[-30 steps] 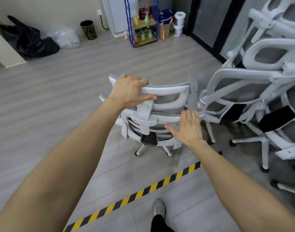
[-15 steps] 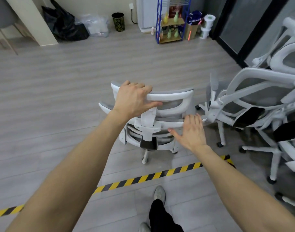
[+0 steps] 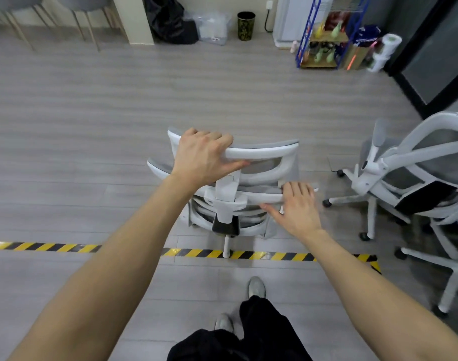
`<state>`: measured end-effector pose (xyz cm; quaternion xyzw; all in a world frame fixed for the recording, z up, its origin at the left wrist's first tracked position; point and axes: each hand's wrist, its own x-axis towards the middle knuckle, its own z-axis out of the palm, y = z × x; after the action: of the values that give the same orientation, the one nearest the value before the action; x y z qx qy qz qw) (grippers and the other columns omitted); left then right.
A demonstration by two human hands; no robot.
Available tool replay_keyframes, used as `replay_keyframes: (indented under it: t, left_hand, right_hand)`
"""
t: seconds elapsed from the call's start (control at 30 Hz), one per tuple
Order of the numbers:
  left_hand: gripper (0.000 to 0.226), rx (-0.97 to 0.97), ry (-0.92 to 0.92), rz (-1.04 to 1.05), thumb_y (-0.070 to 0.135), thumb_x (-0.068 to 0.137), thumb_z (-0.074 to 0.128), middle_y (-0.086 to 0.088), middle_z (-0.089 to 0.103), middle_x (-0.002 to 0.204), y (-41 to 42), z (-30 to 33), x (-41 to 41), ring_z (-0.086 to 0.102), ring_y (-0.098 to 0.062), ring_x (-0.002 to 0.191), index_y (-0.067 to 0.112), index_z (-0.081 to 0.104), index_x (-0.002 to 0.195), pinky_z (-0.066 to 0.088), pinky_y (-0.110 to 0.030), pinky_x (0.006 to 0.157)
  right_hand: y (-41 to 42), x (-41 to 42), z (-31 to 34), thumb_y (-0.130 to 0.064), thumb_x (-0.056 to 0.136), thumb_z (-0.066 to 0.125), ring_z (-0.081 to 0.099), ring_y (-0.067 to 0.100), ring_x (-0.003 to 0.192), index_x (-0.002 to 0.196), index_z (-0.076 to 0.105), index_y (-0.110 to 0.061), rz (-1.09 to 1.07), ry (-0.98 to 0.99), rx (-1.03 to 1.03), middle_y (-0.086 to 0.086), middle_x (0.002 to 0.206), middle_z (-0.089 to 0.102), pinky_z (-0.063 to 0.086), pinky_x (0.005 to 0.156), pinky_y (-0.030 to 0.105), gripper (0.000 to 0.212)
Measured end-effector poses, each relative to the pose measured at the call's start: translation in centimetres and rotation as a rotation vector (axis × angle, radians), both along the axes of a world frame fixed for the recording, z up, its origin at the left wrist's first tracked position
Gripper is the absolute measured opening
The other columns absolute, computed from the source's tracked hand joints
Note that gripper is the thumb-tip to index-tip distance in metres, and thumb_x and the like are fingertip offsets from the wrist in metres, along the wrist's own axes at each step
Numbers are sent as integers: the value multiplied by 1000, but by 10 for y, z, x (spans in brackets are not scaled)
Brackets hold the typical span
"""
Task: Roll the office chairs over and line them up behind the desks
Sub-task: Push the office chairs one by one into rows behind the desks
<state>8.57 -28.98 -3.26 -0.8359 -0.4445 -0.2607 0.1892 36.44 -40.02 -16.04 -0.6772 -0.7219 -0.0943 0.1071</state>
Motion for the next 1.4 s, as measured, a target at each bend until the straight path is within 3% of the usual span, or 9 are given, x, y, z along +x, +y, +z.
replay_keyframes:
  t: [0.1,0.23,0.4,0.7,0.9,1.1,1.4]
  left_hand:
    - [72,42,-10,60,91,90,54,0,59,62,-29,-3,-27,59,-30,59,21,60,73,42,-37,58]
    - [71,85,-2,152,89,91,56,-1,58,62,-70,-4,-59,60,-29,59,20,59,73,37,-35,56]
    - [70,129,-20,298,87,89,62,-1,56,62,-126,-6,-85,61,-29,58,20,59,71,44,-37,56]
    - [67,95,0,649,85,87,65,-1,57,66,-239,-1,-88,60,-28,61,19,59,75,19,-32,71]
    - [69,92,-82,851,85,89,63,-1,60,71,-305,-3,-95,62,-31,67,17,60,80,46,-42,69]
    - [67,263,-89,1034,79,89,71,-6,65,85,-359,-6,-119,59,-33,76,12,69,88,44,-45,71]
    - [62,342,-43,1158,75,88,75,-6,60,76,-427,-8,-189,52,-32,66,13,71,82,40,-44,62]
  right_hand:
    - [-7,-12,-1,-88,95,47,55,30,98,103,62,-13,136,25,31,5,101,61,44,100,48,77]
    - [-15,-30,-3,-86,94,54,54,30,93,98,61,-13,271,70,52,5,96,58,45,93,47,74]
    - [-26,-52,-5,-80,93,61,54,30,88,93,60,-12,447,121,72,4,91,55,46,89,47,68]
    - [-28,-77,-5,-79,93,58,55,33,97,103,63,-10,762,157,-4,7,100,58,45,97,47,70]
    - [-42,-114,-1,-77,90,63,53,34,97,101,61,-11,938,159,-24,7,99,56,45,96,50,67]
    - [-63,-167,3,-73,85,73,53,34,96,98,61,-11,1097,209,-37,7,98,55,44,95,49,64]
    - [-100,-266,5,-73,85,71,55,35,100,102,61,-12,1251,242,-77,6,103,57,45,98,49,64]
